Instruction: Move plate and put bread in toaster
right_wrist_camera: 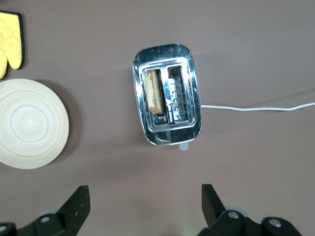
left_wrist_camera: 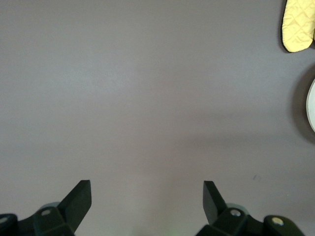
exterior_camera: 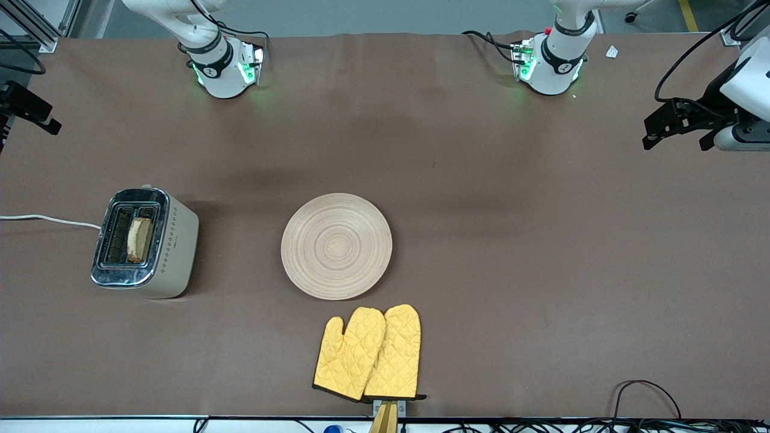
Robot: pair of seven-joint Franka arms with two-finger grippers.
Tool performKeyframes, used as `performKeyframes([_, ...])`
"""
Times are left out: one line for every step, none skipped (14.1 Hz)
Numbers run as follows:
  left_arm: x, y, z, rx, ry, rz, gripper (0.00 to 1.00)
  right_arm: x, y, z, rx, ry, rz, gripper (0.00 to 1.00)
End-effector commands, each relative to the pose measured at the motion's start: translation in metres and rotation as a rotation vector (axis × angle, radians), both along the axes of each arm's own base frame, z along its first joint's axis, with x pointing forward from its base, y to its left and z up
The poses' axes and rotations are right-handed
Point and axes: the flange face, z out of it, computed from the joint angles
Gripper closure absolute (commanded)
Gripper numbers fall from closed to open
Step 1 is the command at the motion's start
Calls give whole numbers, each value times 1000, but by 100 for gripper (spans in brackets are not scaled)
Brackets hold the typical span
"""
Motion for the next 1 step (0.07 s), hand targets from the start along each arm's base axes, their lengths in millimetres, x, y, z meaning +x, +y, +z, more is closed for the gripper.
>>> performKeyframes([3,-2,5,-12,7,19,0,4,3,5,18,-31,14,0])
